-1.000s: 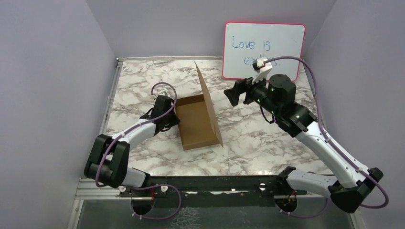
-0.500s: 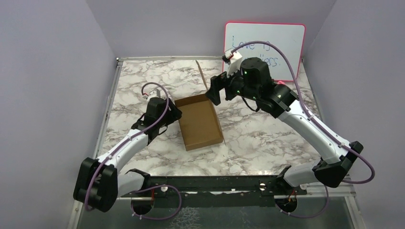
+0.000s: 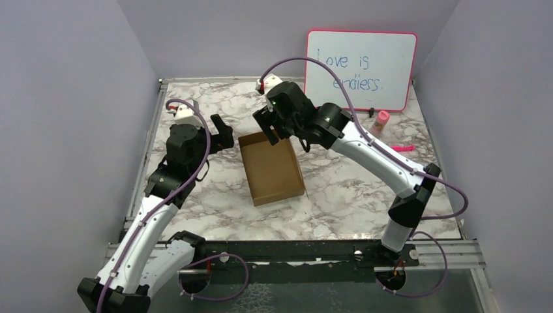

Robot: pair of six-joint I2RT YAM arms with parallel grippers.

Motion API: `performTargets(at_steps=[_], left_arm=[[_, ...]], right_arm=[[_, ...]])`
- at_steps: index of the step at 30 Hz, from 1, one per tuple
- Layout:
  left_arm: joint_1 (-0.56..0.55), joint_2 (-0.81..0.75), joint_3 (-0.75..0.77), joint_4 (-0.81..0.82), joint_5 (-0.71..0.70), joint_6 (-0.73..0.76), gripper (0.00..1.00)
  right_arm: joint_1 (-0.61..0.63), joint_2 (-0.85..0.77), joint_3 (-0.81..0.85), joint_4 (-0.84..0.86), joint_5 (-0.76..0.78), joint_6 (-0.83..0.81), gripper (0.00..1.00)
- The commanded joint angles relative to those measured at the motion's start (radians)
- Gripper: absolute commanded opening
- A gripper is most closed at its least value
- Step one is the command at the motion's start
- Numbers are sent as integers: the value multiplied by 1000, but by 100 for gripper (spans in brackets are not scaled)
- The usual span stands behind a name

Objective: Fold the paper box

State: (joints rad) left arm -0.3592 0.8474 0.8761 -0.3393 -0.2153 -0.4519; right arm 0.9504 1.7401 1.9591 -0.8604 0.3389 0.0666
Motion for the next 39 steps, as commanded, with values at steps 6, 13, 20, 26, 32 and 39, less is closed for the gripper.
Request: performTargets(at_steps=[6,13,20,26,32,39], left_arm=[[15,-85,5,-40,-123,275,99],[37,-184,-56,-28,-177,290,99],[53,-215,-69,-21,-187,288,99],[60,-244,-76,-20,-169,282,99],[73,-274,-93,-3,-157,283,99],[87,-302,-123,24,-115,298,99]], right_arm=[[19,98,102,-129,250,-163,58],[19,113,59,-102,245,-269,20],[19,53,-52,28,132,-439,2],[16,-20,-156,181,-112,-678,1],[-24,-30,-175,247,-324,-889,1],[-104,24,-158,249,-496,-1019,1]])
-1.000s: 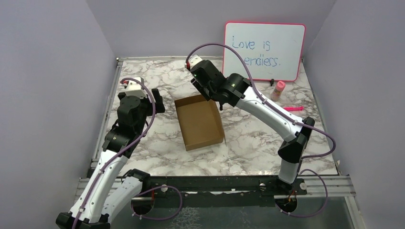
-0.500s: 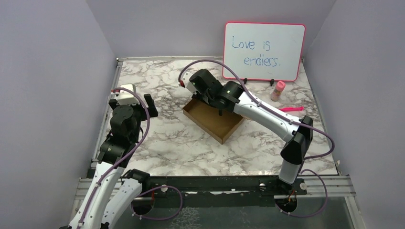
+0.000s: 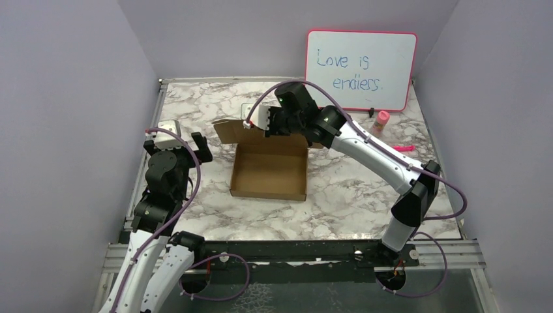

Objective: Fold the paper box

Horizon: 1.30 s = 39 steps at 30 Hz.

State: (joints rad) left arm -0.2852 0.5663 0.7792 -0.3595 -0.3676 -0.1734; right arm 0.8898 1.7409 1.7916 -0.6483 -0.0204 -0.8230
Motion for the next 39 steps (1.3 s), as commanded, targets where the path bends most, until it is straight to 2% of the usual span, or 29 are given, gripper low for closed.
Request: performTargets(at_steps=[1,3,8,12,19,23,27,34,39], left_arm=[[14,-24,-31,48,43,21,99],[19,-25,-38,58,61,29,99],[32,-11,-44,75,115,46,99],[34,6,-48,90,145,67,99],[34,55,-32,126,218,115,99],[33,122,23,105,283,158,99],[33,187,93,38,352,253,99],[33,239,196,-22,311,385,99],[34,362,260,-52,353,509,99]], right_arm=[[-52,31,14,36,-140,-139,1],[-59,39,13,46,-140,-150,1],[-58,22,16,54,-131,-142,17],[-58,-22,-26,80,-113,-111,46],[-59,-153,-133,114,-16,-16,59],[-59,-240,-207,148,94,66,73],[-59,-293,-260,116,208,182,78],[-60,-395,-390,81,358,303,87],[-83,-463,-491,128,319,287,89]])
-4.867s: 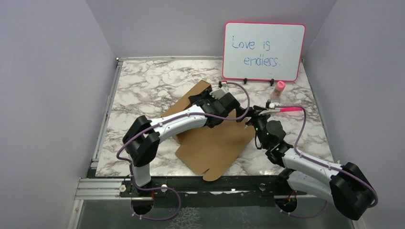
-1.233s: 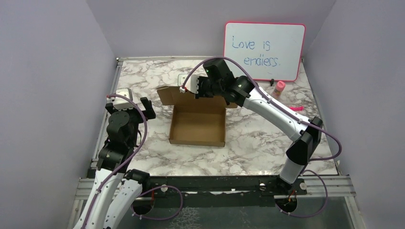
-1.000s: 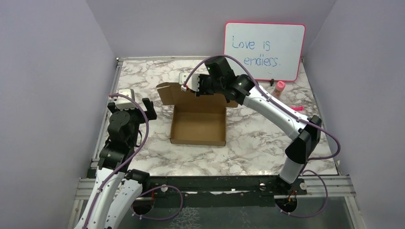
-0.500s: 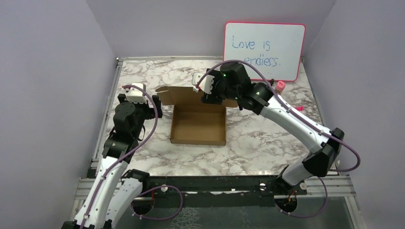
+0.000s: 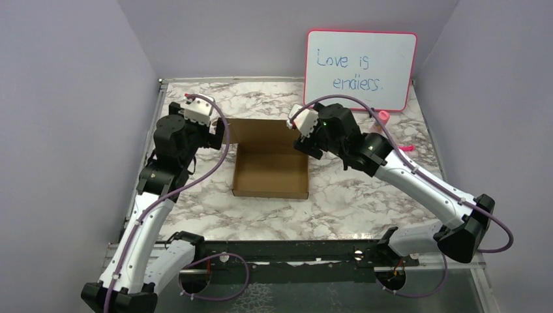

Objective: Fold the paper box

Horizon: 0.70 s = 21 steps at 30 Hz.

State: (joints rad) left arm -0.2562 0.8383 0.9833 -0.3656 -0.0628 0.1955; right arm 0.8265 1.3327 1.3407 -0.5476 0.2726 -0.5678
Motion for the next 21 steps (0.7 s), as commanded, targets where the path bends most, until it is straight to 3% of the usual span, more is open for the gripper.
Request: performTargets(at_steps=[1,5,15,18,21], left_arm=[[5,116,62,-47,58,156,99],[6,174,76,-40,175,203,99],[43,255,135,-74,410,331,94],[66,279,142,-95,471,369,86],[71,297,133,-120,450,410,70]], right_arm=[[-37,-61,-45,27,10,30,89],[-158,-85,-74,37,-140,21,86],[-262,-58,-104,74,-375,-55,75],[-266,-38,-98,61,-382,-63,69],[-266,-21,-89,54,-383,-68,54]])
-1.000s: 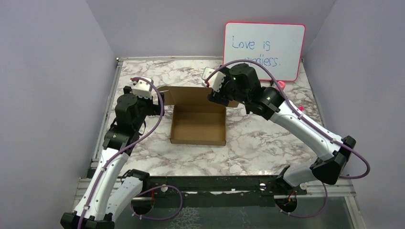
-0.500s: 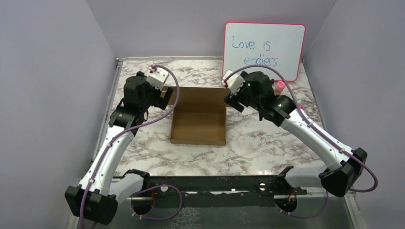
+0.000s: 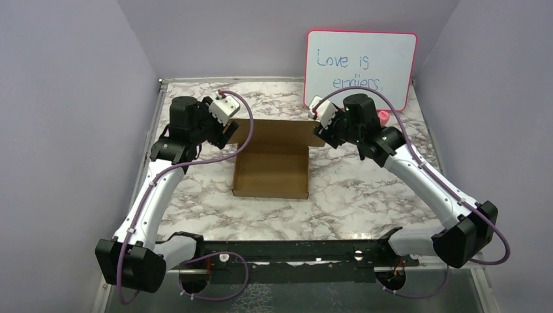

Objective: Fold the paper box

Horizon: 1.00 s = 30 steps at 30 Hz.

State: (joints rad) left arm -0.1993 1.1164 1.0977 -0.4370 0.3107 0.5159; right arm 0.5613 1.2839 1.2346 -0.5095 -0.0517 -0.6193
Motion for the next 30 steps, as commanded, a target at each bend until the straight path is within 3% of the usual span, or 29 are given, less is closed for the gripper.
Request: performTargets(at_steps=[1,10,21,30], left_arm=[[17,20,13,-54,73,107,66],[59,82,36,-105,125,194,52],[137,210,134,-190,303,243,37],[138,190,123,-203,390,280,16]], right_arm=[[-3,31,17,19,-65,-17,51],[-16,68,18,49,-121,-19,40],[-26,92,14,63,-130,-20,24],[-26,100,17,65,-127,-19,2]])
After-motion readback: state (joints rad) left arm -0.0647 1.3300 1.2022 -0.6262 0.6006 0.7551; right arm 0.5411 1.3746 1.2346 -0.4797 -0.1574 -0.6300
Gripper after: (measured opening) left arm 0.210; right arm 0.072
